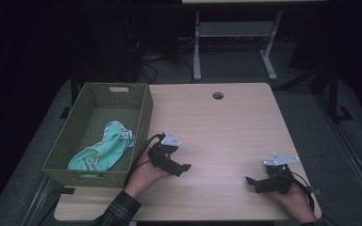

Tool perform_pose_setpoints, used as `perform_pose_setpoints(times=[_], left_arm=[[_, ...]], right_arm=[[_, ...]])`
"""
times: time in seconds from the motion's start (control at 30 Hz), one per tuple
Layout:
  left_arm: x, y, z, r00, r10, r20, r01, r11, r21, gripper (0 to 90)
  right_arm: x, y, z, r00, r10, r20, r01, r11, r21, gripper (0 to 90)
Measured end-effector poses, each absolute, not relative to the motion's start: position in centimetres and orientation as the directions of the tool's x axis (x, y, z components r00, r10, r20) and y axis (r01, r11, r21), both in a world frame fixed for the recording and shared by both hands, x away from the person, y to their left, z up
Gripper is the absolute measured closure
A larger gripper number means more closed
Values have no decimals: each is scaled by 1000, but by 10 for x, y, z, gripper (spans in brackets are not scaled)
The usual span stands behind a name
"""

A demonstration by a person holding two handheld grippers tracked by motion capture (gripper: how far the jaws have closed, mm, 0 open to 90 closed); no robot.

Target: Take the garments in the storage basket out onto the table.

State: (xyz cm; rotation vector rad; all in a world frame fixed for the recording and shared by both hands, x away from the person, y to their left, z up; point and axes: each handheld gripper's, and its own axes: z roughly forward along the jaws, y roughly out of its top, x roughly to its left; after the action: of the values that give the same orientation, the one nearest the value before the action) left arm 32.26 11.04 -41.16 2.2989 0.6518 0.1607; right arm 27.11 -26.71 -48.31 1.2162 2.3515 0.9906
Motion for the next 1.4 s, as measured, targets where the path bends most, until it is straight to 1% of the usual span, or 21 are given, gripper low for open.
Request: perform_pose_setpoints(times=[0.77,1.07,1.3,1.4], left_arm=[[326,111,-392,862,497,-96,420,-596,685,142],[332,113,-379,871,485,-85,402,-603,689,142],[336,118,-371,867,488,-99,412,-590,695,142],[338,119,-369,870,485,-91,404,-595,695,142]], right_arm=[[271,-267,-483,-589,807,38,590,398,702,13],[271,-267,-483,-588,808,38,591,397,702,14],[271,-267,-483,-589,807,37,589,397,704,14],[271,-267,-483,-589,807,37,589,397,704,14]])
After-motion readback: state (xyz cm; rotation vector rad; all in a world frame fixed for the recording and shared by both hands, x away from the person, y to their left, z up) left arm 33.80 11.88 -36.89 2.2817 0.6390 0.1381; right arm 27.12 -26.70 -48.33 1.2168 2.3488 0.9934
